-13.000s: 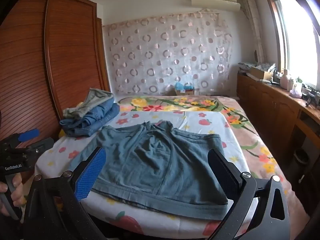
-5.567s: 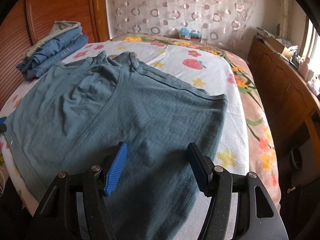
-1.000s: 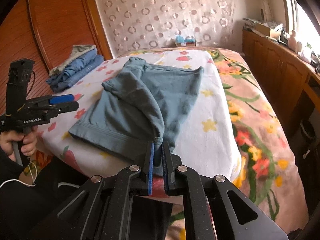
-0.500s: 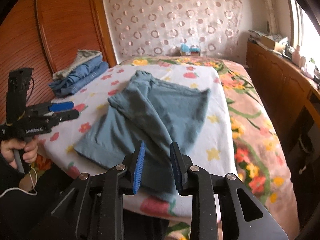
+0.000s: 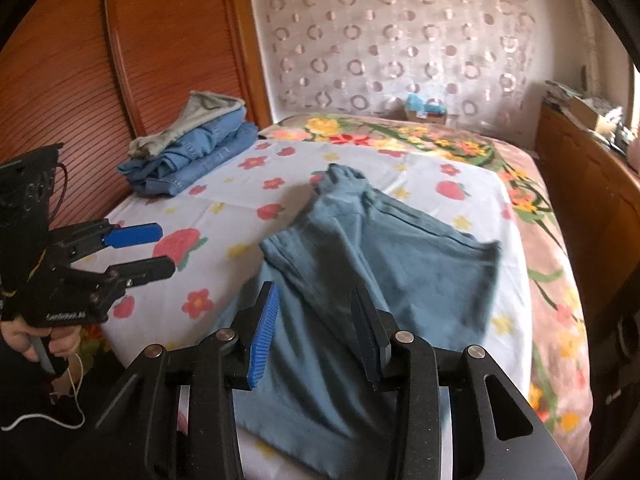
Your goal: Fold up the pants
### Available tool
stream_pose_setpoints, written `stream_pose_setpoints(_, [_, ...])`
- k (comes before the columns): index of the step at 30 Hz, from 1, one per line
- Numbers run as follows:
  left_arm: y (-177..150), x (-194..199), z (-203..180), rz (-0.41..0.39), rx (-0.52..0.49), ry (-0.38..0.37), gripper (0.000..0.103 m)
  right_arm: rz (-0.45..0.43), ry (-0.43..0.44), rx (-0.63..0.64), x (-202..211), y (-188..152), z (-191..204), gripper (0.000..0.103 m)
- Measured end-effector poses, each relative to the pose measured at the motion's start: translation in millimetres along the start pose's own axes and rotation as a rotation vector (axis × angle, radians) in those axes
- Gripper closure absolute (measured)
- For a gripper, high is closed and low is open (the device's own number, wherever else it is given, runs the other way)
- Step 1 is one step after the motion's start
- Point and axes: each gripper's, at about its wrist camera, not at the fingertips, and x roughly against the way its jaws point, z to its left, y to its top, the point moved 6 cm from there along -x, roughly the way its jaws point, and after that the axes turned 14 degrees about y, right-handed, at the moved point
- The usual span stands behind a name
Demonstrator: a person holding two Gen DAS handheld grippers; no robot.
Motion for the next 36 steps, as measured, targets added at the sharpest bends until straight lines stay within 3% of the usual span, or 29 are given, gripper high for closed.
stream_pose_setpoints(16, [-3,-3,11,0.005,0.022,0.012,0.047,0.167,0.053,0.031,-92,25,2,0.065])
stream_pose_setpoints(25, [-9,-5,19,0.014,0.032,0.015,0.047,0.205,0.086,0.028,-112,22,-1,0.066])
stream_pose_setpoints(26, [-9,-5,19,0.014,0.033,0.014,0.047,0.205,0.086,0.025,-113,22,-1,0.075])
stream_pose_setpoints(27, [-9,-5,19,0.014,0.034,0.013,0.047,0.2,0.093,0.024,-111,23,-1,0.091])
stream_pose_setpoints(30, [-10,-5,17,0.017,0.03,0.013,0.047,0.176,0.117,0.021,-105,27,1,0.099])
stream_pose_setpoints(36, [-13,-6,11,0.023,0.023,0.006,0.047,0.133,0.118,0.011,-94,37,-2,0.1])
